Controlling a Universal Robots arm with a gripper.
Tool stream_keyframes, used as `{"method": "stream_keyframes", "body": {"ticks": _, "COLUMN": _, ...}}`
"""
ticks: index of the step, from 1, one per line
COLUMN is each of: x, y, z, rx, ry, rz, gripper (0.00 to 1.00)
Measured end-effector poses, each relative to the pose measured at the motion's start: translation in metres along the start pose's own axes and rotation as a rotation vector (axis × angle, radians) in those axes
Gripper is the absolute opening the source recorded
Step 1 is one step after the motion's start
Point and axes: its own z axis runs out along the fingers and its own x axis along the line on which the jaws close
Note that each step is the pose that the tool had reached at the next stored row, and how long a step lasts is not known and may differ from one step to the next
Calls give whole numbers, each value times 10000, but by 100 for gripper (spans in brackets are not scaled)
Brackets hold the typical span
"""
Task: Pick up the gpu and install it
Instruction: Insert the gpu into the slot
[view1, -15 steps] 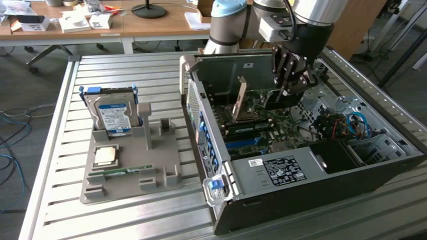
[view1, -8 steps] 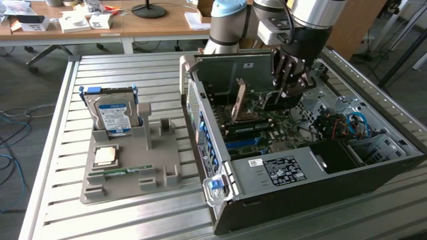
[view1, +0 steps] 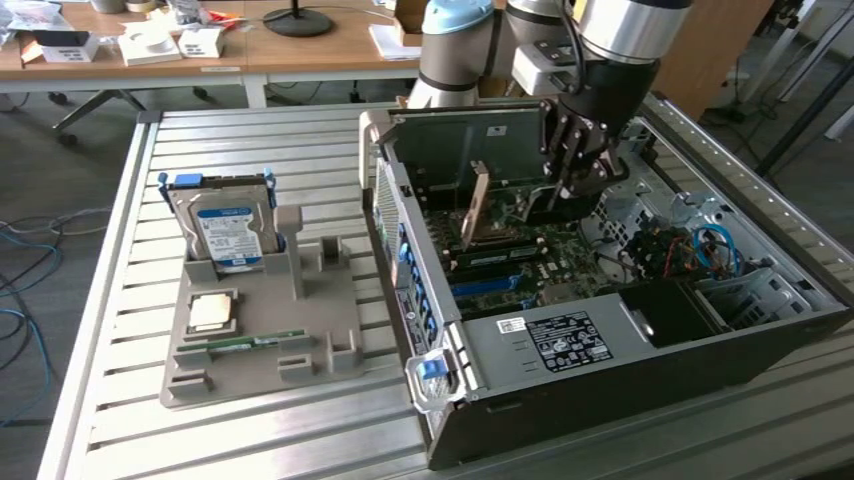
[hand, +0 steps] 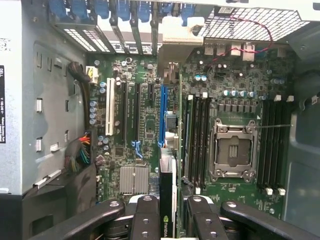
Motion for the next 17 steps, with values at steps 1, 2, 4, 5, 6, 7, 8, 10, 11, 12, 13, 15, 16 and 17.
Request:
{"method": "stream_keyframes", "body": {"ticks": 1, "x": 0, "y": 1, "z": 5, "rx": 0, "ry": 0, "rz": 0, "gripper": 26}}
{"method": "stream_keyframes", "body": {"ticks": 2, "x": 0, "y": 2, "z": 10, "rx": 0, "ry": 1, "rz": 0, "gripper": 26}}
{"method": "stream_keyframes", "body": {"ticks": 4, "x": 1, "y": 5, "z": 22, "rx": 0, "ry": 0, "rz": 0, "gripper": 26}}
{"method": "stream_keyframes", "body": {"ticks": 5, "x": 1, "y": 6, "z": 27, "rx": 0, "ry": 0, "rz": 0, "gripper": 26}}
{"method": "stream_keyframes", "body": {"ticks": 6, "x": 1, "y": 7, "z": 33, "rx": 0, "ry": 0, "rz": 0, "gripper": 26}}
{"method": "stream_keyframes", "body": {"ticks": 7, "x": 1, "y": 9, "z": 38, "rx": 0, "ry": 0, "rz": 0, "gripper": 26}}
{"method": "stream_keyframes", "body": {"ticks": 8, "x": 1, "y": 10, "z": 44, "rx": 0, "ry": 0, "rz": 0, "gripper": 26}}
{"method": "stream_keyframes", "body": {"ticks": 10, "x": 1, "y": 13, "z": 56, "rx": 0, "ry": 0, "rz": 0, "gripper": 26}}
{"method": "stream_keyframes", "body": {"ticks": 11, "x": 1, "y": 14, "z": 62, "rx": 0, "ry": 0, "rz": 0, "gripper": 26}}
{"method": "stream_keyframes", "body": {"ticks": 12, "x": 1, "y": 15, "z": 67, "rx": -1, "ry": 2, "rz": 1, "gripper": 26}}
{"method": "stream_keyframes", "body": {"ticks": 13, "x": 1, "y": 17, "z": 73, "rx": 0, "ry": 1, "rz": 0, "gripper": 26}}
{"method": "stream_keyframes", "body": {"ticks": 15, "x": 1, "y": 19, "z": 85, "rx": 0, "ry": 0, "rz": 0, "gripper": 26}}
{"method": "stream_keyframes", "body": {"ticks": 16, "x": 1, "y": 20, "z": 90, "rx": 0, "ry": 0, "rz": 0, "gripper": 26}}
{"method": "stream_keyframes", "body": {"ticks": 17, "x": 1, "y": 22, "z": 95, "rx": 0, "ry": 1, "rz": 0, "gripper": 26}}
